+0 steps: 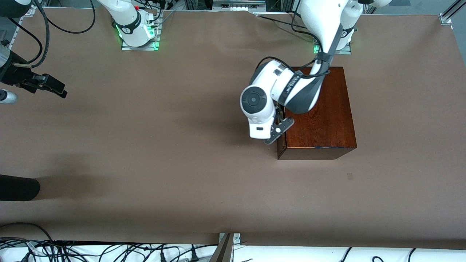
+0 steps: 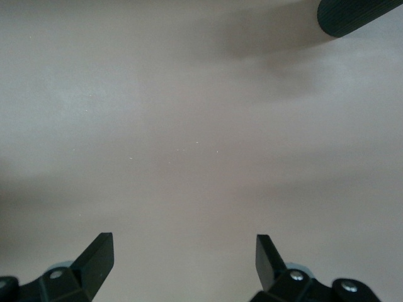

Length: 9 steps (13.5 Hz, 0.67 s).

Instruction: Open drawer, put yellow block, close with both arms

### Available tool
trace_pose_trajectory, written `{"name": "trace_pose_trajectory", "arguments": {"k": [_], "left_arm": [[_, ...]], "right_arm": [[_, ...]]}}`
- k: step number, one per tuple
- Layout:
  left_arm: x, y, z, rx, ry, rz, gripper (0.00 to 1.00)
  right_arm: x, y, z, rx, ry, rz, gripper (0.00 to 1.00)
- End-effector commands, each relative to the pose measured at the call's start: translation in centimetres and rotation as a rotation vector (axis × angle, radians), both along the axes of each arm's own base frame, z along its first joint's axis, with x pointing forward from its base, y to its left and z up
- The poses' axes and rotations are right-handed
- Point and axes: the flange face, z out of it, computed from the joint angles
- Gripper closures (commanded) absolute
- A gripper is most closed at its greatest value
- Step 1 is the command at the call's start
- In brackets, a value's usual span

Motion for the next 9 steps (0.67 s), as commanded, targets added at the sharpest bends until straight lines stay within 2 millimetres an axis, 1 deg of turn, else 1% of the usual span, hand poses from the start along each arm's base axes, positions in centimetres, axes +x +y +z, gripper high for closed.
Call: {"name": "trace_pose_trajectory", "arguments": {"k": [1,2,4,6,8,9], "left_arm": [[0.5,3.1,1.4,0.035,-0.005,-0.052,1.00],[0.7,3.4,1.8,0.030,-0.009,-0.051,1.00],[0.5,2.7,4.1,-0.007,-0.031,-0.047,1.00],[-0.3,1.5,6.1,-0.074,-0.028,-0.036,1.00],[-1.2,0.9,9.7,-0.177,-0.020,-0.021,1.00],[-1.5,0.8,11.5,-0.224,-0.022,-0.012,0.91]], "right_arm": [[-0.2,0.0,0.4,-0.007,0.013,0.008,0.00],[-0.2,0.0,0.4,-0.007,0.013,0.008,0.00],[-0.2,0.1,0.4,-0.009,0.013,0.008,0.00],[-0.2,0.1,0.4,-0.007,0.013,0.008,0.00],[-0.2,0.1,0.4,-0.007,0.015,0.010,0.00],[-0.2,0.1,0.4,-0.007,0.015,0.010,0.00]]}}
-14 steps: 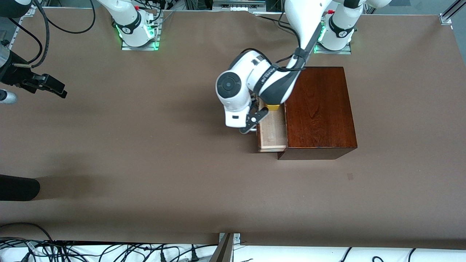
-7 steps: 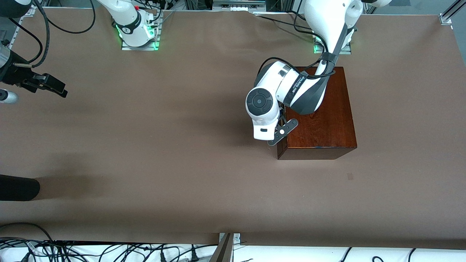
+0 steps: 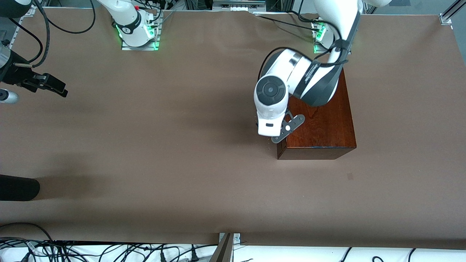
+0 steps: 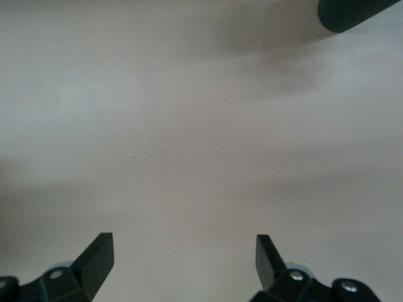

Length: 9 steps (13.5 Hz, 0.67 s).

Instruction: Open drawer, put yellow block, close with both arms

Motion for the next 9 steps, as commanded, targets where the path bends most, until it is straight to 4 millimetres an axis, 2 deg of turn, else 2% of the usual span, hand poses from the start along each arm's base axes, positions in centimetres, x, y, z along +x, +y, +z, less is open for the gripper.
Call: {"name": "trace_pose_trajectory", "arguments": {"k": [1,3,5,7,9], "left_arm": [[-0.8,1.2,4.6,-0.108,0.006,-0.003,0.68],[0.4,4.1,7.0,-0.153,-0.019,-0.027,0.44],[1.4,8.9,10.4,-0.208,-0.051,-0.091,0.13],[1.5,13.9,13.2,-0.243,-0.081,-0.171,0.00],[1.4,18.7,14.6,-0.249,-0.078,-0.224,0.00]], "right_arm": [[-0.1,0.1,0.5,-0.007,0.005,0.010,0.00],[-0.1,0.2,0.4,-0.007,0.007,0.011,0.00],[-0.1,0.1,0.4,-0.007,0.007,0.010,0.00],[-0.1,0.1,0.4,-0.007,0.007,0.010,0.00],[-0.1,0.0,0.3,-0.007,0.008,0.008,0.00]]}}
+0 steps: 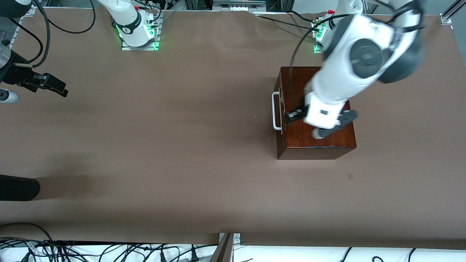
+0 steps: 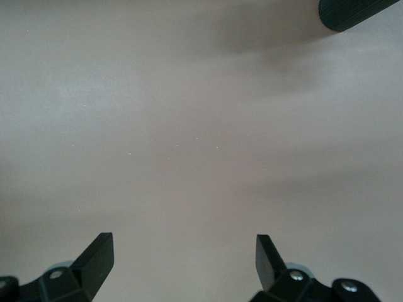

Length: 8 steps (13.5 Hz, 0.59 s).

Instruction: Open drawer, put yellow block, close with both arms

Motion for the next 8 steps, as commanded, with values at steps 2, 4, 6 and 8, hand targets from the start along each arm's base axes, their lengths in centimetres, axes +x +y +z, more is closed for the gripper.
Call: {"name": "trace_pose_trajectory", "arguments": {"k": [2,4,6,8], "left_arm": [[-3.2,8.4,2.4,-0.055,0.001,-0.107,0.00],[-3.5,13.1,3.3,-0.066,-0.009,-0.140,0.00],[-3.7,16.5,4.5,-0.053,-0.040,-0.251,0.00],[-4.3,18.5,5.2,0.023,-0.071,-0.395,0.00]], "right_arm": [[-0.1,0.1,0.4,-0.007,0.006,0.009,0.00],[-0.1,0.1,0.3,-0.007,0.007,0.009,0.00],[-0.1,0.1,0.3,-0.007,0.007,0.009,0.00],[-0.1,0.1,0.3,-0.007,0.007,0.009,0.00]]}}
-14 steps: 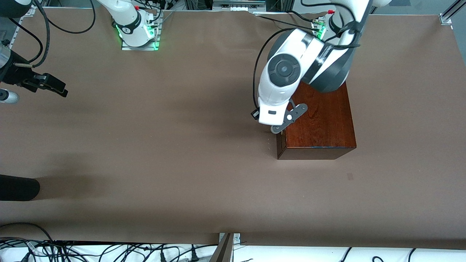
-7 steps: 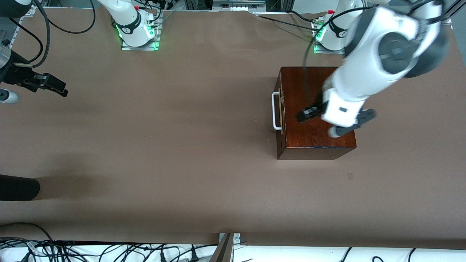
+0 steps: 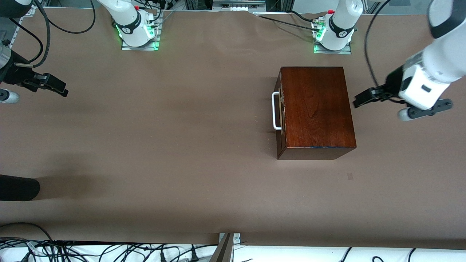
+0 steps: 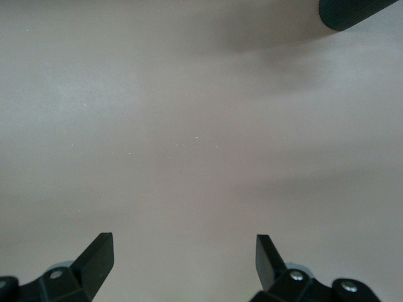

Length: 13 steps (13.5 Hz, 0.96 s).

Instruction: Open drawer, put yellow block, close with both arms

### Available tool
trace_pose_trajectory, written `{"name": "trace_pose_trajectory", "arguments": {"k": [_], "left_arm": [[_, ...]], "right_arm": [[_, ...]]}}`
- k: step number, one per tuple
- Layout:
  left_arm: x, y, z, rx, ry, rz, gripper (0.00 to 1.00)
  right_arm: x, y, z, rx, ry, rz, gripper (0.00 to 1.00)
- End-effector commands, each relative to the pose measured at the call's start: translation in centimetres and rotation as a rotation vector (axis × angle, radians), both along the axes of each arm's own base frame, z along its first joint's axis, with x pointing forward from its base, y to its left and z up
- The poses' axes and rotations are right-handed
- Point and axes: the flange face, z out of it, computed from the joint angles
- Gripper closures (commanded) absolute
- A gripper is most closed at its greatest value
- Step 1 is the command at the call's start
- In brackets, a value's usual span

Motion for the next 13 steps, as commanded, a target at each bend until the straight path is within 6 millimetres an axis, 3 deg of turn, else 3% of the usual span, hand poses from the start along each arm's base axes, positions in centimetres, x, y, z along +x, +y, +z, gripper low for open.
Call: {"name": "trace_pose_trajectory", "arguments": {"k": [1,4,9,11,13], "left_arm": [[-2.0,1.4,0.7,0.064,-0.045,-0.155,0.00],[-4.2,2.8,0.4,0.068,-0.080,-0.232,0.00],[-4.0,3.6,0.6,0.070,-0.075,-0.217,0.00],[-3.7,5.2,0.7,0.073,-0.082,-0.188,0.00],[-3.3,5.4,1.4,0.075,-0.099,-0.182,0.00]], "right_arm": [[-0.1,0.0,0.2,-0.007,0.007,0.009,0.00],[-0.1,0.0,0.2,-0.007,0.007,0.009,0.00],[-0.1,0.0,0.2,-0.007,0.007,0.009,0.00],[-0.1,0.0,0.2,-0.007,0.006,0.007,0.00],[-0.1,0.0,0.2,-0.007,0.006,0.007,0.00]]}}
